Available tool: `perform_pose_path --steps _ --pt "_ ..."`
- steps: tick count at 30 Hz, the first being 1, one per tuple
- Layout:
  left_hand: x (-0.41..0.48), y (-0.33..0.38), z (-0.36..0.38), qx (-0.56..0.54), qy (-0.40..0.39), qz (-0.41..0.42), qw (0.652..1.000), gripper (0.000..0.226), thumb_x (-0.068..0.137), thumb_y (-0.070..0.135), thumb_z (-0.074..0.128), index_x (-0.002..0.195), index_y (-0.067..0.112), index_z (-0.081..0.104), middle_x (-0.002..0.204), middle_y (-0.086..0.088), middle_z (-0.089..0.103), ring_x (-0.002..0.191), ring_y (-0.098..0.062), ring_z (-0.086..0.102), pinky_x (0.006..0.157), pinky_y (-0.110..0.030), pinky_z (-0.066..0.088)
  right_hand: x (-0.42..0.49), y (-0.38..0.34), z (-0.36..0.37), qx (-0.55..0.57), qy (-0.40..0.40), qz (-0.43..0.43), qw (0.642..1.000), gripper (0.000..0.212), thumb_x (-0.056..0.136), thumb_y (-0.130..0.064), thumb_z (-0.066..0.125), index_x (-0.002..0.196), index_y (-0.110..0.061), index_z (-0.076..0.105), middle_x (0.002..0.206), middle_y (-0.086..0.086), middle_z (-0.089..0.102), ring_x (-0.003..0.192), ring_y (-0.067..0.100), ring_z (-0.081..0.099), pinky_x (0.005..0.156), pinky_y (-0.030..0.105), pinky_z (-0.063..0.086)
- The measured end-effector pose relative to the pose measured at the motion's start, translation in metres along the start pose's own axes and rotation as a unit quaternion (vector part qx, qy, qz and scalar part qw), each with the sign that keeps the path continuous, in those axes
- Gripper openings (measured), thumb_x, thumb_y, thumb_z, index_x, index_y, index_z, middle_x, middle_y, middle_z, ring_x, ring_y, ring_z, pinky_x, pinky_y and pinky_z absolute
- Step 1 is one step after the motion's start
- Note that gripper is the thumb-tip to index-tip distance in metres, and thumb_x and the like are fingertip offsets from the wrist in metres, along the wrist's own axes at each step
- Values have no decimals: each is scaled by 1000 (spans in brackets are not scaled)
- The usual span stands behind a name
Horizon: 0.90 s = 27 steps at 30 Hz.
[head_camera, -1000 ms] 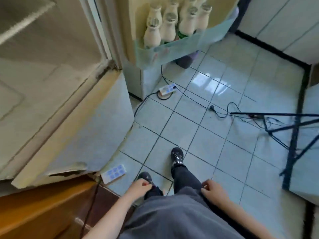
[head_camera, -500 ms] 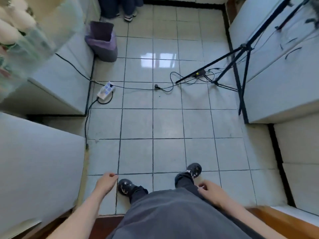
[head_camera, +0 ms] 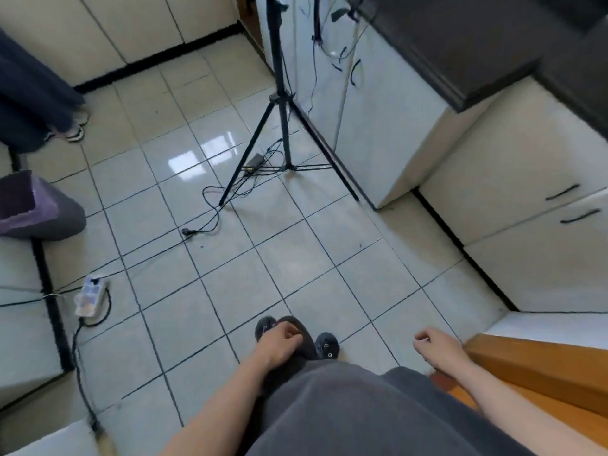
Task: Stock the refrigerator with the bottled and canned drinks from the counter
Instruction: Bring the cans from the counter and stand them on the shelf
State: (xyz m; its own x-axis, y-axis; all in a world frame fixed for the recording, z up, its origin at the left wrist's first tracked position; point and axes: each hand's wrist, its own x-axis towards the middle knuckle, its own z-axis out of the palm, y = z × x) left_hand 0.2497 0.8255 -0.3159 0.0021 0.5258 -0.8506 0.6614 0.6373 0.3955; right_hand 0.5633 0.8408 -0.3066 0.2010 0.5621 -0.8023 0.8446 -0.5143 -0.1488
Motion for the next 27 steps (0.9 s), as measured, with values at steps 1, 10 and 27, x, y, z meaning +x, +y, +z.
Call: perform_pose_path --steps 1,10,27 --pt "8 22 -1 19 -13 9 1000 29 90 32 53 117 22 58 113 2 64 107 -16 58 87 -21 39 6 6 -7 28 4 14 1000 21 89 -22 50 105 -17 62 87 -2 63 89 20 59 69 25 38" --pt "131 163 -34 233 -96 16 968 16 93 29 51 96 18 62 110 -6 67 102 -18 60 81 -22 43 47 57 -36 232 -68 105 965 20 92 -16 48 81 -12 66 79 1 64 87 25 66 70 27 46" --pt "259 560 34 440 -137 204 863 31 94 28 51 112 6 61 109 -15 65 101 -28 61 81 -31 43 113 85 -254 528 126 206 814 11 92 -20 54 101 -19 61 97 3 68 91 20 65 79 24 47"
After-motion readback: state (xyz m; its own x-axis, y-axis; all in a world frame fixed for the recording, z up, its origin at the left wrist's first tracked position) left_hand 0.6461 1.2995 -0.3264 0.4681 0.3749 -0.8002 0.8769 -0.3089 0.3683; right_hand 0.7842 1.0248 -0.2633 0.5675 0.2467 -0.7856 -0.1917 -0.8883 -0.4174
